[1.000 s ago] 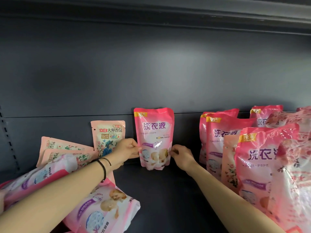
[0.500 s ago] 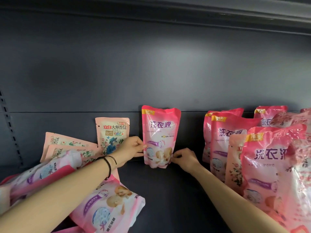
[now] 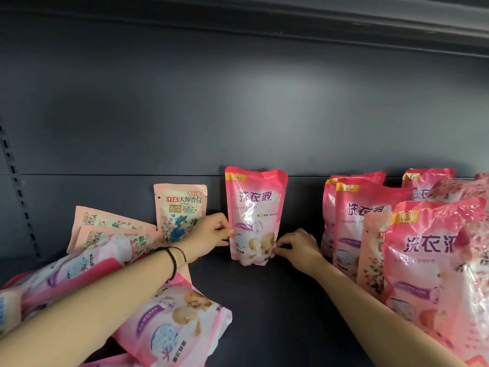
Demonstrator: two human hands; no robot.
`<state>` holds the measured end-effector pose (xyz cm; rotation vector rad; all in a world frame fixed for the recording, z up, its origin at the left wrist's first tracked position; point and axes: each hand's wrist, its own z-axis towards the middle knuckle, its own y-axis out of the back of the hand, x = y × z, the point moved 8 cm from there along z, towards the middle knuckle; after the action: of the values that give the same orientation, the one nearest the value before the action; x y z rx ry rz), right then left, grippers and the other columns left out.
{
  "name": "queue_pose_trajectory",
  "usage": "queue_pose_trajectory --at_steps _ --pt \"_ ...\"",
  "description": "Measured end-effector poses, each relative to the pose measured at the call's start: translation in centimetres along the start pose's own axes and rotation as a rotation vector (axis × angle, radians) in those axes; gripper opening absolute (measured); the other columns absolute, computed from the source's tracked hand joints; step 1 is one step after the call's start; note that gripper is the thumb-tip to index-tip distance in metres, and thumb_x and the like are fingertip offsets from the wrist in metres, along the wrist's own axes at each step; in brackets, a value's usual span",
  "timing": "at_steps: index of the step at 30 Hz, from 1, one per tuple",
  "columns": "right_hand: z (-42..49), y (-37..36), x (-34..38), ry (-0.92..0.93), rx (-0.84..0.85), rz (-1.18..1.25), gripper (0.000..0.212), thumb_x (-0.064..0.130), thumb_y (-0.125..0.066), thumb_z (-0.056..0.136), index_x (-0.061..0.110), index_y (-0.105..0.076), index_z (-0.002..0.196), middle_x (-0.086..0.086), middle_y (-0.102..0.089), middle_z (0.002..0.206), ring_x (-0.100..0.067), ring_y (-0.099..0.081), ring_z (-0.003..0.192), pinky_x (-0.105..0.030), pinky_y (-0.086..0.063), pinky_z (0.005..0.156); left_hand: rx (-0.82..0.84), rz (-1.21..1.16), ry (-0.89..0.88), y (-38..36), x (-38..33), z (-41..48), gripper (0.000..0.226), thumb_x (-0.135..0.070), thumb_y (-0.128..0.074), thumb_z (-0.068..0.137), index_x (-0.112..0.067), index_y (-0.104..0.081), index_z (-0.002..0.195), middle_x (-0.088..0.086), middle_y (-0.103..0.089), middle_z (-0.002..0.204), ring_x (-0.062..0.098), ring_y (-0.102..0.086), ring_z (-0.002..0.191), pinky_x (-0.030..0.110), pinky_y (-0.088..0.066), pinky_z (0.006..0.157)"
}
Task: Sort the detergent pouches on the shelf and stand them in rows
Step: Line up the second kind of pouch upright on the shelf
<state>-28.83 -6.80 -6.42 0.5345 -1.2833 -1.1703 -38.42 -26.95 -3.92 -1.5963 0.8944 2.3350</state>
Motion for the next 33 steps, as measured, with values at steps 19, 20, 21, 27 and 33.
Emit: queue_pose_trajectory --at_steps 19,20,21,27,33 --pt "-0.6 0.0 3.2 -0.077 0.019 0.886 0.061 0.013 -0.082 0.074 0.025 -0.044 0.12 0.007 -0.06 0.109 -0.008 -0.061 0.097 -0.015 -0.053 0.058 0.017 0.132 -0.003 -2.1 -2.3 -1.1 0.059 -0.023 -0.075 0.081 -0.029 -0.041 0.13 -0.007 -0.062 0.115 0.015 -0.061 0.109 0.043 -0.055 0.089" --pt "-0.5 0.0 3.2 -0.079 0.008 0.884 0.061 0.012 -0.082 0.074 0.025 -0.044 0.12 0.009 -0.06 0.108 -0.006 -0.061 0.096 -0.016 -0.053 0.058 0.002 0.139 -0.01 -2.1 -2.5 -1.1 0.058 -0.022 -0.074 0.081 -0.029 -0.042 0.13 -0.006 -0.062 0.117 0.015 -0.06 0.11 0.043 -0.055 0.09" --pt "-0.5 0.0 3.2 -0.083 -0.006 0.88 0.062 0.012 -0.082 0.074 0.024 -0.044 0.121 0.011 -0.06 0.107 -0.006 -0.06 0.096 -0.016 -0.053 0.06 -0.008 0.143 -0.015 -2.2 -2.6 -1.0 0.057 -0.021 -0.073 0.082 -0.028 -0.042 0.13 -0.005 -0.062 0.12 0.015 -0.06 0.111 0.042 -0.054 0.091" --pt "-0.4 0.1 3.4 -0.101 -0.037 0.822 0.067 0.014 -0.082 0.074 0.025 -0.04 0.125 0.014 -0.057 0.105 -0.014 -0.058 0.106 -0.021 -0.052 0.067 -0.007 0.182 -0.005 -2.0 -2.7 -1.0 0.055 -0.022 -0.07 0.085 -0.024 -0.041 0.131 0.001 -0.061 0.123 0.019 -0.06 0.111 0.041 -0.054 0.091" --pt "-0.5 1.4 3.5 -0.2 0.313 0.144 0.043 0.035 -0.077 0.076 0.024 -0.047 0.105 0.0 -0.062 0.101 -0.015 -0.06 0.078 -0.025 -0.048 0.058 0.119 0.597 0.032 -1.6 -2.9 -1.5 0.045 -0.045 -0.061 0.089 -0.016 -0.051 0.122 -0.006 -0.06 0.096 0.006 -0.056 0.077 0.017 -0.042 0.057"
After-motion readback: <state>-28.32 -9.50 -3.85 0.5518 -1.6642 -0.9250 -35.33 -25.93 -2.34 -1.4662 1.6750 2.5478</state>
